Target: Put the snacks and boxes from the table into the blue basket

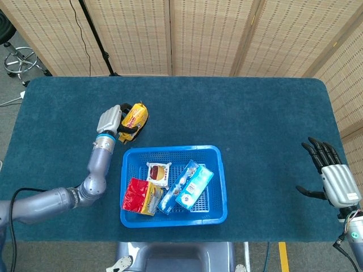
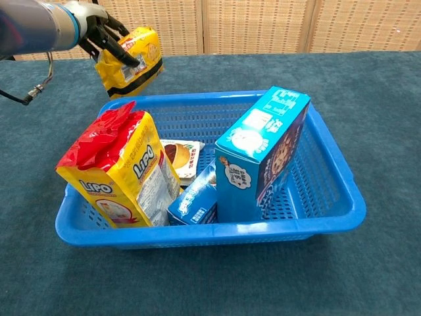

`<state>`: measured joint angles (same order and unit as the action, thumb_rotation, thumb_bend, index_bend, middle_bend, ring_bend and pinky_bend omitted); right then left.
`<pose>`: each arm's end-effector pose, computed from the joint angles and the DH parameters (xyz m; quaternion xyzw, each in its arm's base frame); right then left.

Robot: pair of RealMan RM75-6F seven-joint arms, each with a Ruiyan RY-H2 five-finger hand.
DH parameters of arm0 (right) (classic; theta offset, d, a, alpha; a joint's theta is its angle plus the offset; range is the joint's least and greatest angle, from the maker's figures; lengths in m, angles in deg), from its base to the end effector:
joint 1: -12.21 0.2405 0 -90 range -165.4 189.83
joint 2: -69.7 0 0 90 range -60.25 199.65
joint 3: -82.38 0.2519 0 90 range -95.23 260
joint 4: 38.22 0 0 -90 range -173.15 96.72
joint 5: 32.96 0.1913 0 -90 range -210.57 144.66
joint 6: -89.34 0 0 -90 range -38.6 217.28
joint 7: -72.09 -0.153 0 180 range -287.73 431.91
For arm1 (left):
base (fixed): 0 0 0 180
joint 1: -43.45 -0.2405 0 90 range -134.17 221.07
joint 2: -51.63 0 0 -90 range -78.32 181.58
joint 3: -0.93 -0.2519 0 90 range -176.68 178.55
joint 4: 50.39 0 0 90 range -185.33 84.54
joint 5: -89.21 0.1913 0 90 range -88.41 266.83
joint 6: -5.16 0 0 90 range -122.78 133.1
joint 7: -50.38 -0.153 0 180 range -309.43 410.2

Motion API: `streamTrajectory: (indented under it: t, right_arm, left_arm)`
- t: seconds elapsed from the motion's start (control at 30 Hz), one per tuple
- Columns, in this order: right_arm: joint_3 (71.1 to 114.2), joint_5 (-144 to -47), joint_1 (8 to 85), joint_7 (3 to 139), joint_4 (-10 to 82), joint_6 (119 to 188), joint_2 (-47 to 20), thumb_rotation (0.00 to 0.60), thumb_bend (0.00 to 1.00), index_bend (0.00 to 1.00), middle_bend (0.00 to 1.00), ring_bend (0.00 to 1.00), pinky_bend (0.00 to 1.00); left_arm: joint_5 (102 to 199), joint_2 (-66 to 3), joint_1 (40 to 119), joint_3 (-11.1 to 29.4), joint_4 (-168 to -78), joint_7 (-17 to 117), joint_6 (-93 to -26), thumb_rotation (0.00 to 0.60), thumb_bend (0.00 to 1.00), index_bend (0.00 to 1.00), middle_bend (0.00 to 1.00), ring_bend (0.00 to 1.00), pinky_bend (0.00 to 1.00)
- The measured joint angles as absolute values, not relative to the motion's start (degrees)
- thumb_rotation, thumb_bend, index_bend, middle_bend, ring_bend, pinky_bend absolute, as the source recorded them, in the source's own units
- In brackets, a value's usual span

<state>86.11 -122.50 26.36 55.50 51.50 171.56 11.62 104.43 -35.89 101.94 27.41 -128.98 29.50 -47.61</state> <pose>-0.2722 -0.2389 0.2037 0.6201 -0.3784 0.4685 0.5028 -0.1045 0.4428 0.0450 -0.5115 -0.6084 -0.4051 0.4518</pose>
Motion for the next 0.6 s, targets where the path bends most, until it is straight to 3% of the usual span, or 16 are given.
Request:
streamTrajectory:
  t: [0.37, 0.6]
  right_arm:
    - [86.58, -122.77, 25.84, 56.05, 52.51, 172.26, 11.88, 0.600, 0.00, 0.00, 0.00, 0.00, 0.00]
    - [86.79, -122.50, 25.74, 55.62, 52.43, 171.92, 12.00, 0.600, 0.00, 0.00, 0.00, 0.00, 0.00]
  left_arm:
    - [137.58, -18.83, 89.33, 28.23, -153.73, 46.82, -42.46, 0.600, 0.42, 0.64, 0.51, 0.55, 0.63]
    - [149.41, -15.76, 87.29, 23.80, -157.86, 52.67, -36.00, 0.600, 0.40, 0.62, 0.50, 0.54, 0.63]
